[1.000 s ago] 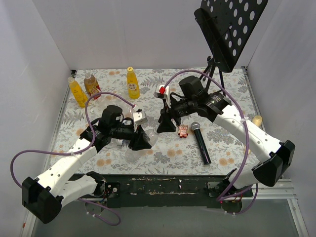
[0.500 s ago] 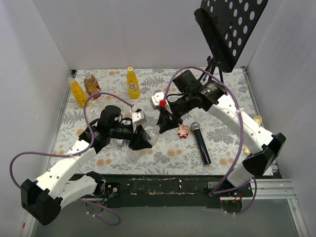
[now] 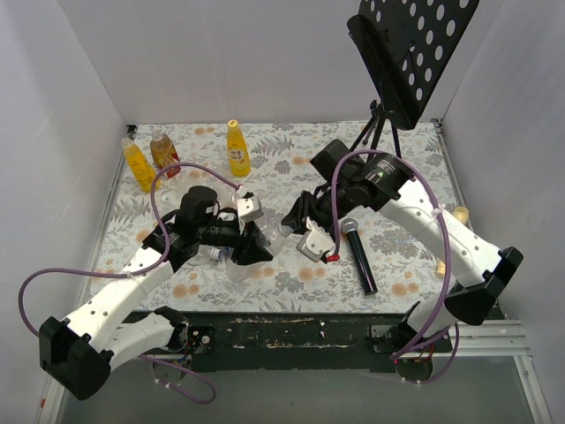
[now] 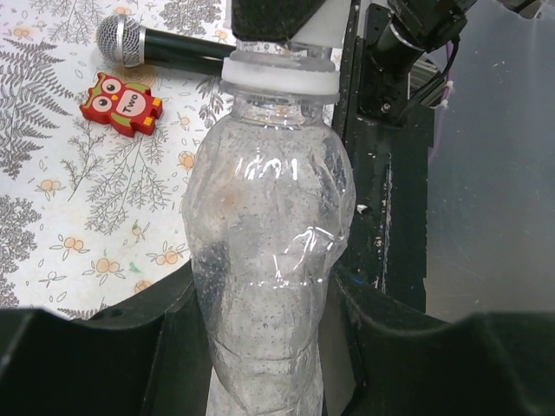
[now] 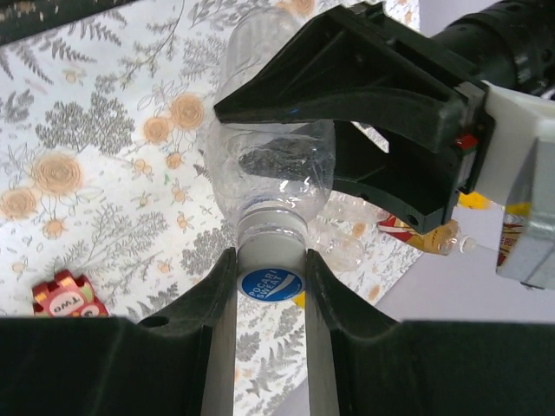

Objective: Unscrew the bottle caps
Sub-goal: Unscrew the bottle cap from the plastic bottle.

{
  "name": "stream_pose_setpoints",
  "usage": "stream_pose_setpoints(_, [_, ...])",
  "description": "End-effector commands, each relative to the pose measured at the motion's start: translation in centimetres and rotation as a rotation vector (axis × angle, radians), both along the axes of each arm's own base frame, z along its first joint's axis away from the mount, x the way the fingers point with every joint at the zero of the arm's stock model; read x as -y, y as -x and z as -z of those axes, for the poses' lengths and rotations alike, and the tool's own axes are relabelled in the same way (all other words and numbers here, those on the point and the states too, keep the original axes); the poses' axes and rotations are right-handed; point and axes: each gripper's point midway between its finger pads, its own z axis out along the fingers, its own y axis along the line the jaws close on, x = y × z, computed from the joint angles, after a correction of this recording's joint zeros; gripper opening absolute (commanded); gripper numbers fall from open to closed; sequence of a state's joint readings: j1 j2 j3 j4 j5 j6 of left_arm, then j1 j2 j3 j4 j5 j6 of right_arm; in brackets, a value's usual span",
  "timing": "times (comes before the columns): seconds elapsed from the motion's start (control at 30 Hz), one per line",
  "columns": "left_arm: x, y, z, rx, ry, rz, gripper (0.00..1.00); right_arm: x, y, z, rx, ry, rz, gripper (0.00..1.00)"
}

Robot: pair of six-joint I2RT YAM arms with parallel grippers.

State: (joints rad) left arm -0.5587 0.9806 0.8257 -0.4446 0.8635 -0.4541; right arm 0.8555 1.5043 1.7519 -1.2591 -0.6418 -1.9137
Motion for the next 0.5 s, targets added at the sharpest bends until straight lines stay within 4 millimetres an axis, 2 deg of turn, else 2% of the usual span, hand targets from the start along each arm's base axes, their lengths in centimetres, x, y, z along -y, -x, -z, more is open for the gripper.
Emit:
stream_pose_setpoints(0.0, [-0.5, 1.3, 0.5, -0.047, -0.024, 0.036, 0.0, 3.1, -2.7, 0.8, 0.592, 0.09, -0.338, 0.01])
stream_pose_setpoints(0.07, [-0.2, 1.9, 0.3, -0.064, -0.005, 0.074, 0.0, 3.4, -2.6, 1.6, 0.737, 0.083, -0.438, 0.01])
stream_pose_setpoints(0.13, [0.0, 2.5, 0.4, -0.103, 0.005, 0.118, 0.0, 3.0, -1.4, 1.7, 0.809, 0.007, -0.502, 0.01])
stream_pose_setpoints(0.17, [0.1, 2.6, 0.4, -0.116, 0.003, 0.132, 0.0, 1.9, -0.7, 1.0, 0.874, -0.057, -0.512, 0.01])
stream_pose_setpoints(0.27, [0.1, 2.6, 0.8, -0.138, -0.013, 0.144, 0.0, 0.3, 1.8, -0.2, 0.988, -0.222, -0.538, 0.01])
stream_pose_setpoints(0.4, [0.4, 2.8, 0.7, -0.151, 0.012, 0.16, 0.0, 0.2, 3.5, -0.1, 0.986, -0.287, -0.56, 0.01])
stream_pose_setpoints(0.47, [0.7, 3.8, 0.2, -0.193, 0.063, 0.217, 0.0, 0.5, 4.0, 0.0, 0.952, -0.308, -0.537, 0.01])
